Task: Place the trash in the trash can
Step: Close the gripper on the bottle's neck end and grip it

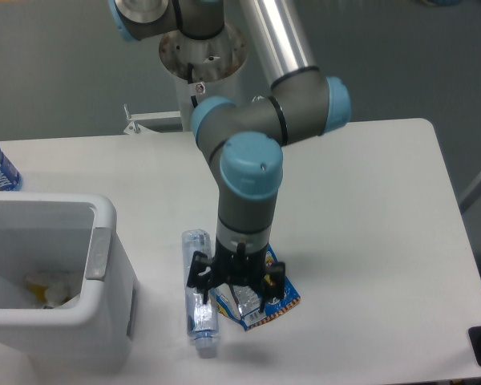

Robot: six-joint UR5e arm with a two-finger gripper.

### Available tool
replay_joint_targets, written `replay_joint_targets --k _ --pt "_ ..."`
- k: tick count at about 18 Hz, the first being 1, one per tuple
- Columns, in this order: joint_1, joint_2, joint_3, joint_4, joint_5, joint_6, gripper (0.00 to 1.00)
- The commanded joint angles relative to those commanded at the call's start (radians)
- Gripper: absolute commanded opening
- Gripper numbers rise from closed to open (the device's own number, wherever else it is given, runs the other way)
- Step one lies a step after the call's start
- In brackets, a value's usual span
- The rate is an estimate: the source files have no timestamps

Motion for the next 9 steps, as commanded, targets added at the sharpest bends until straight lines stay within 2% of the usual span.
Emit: replay_joint_targets --k 9 --pt "-0.049 -0.103 0.034 0.011 0.024 -0.072 1.00"
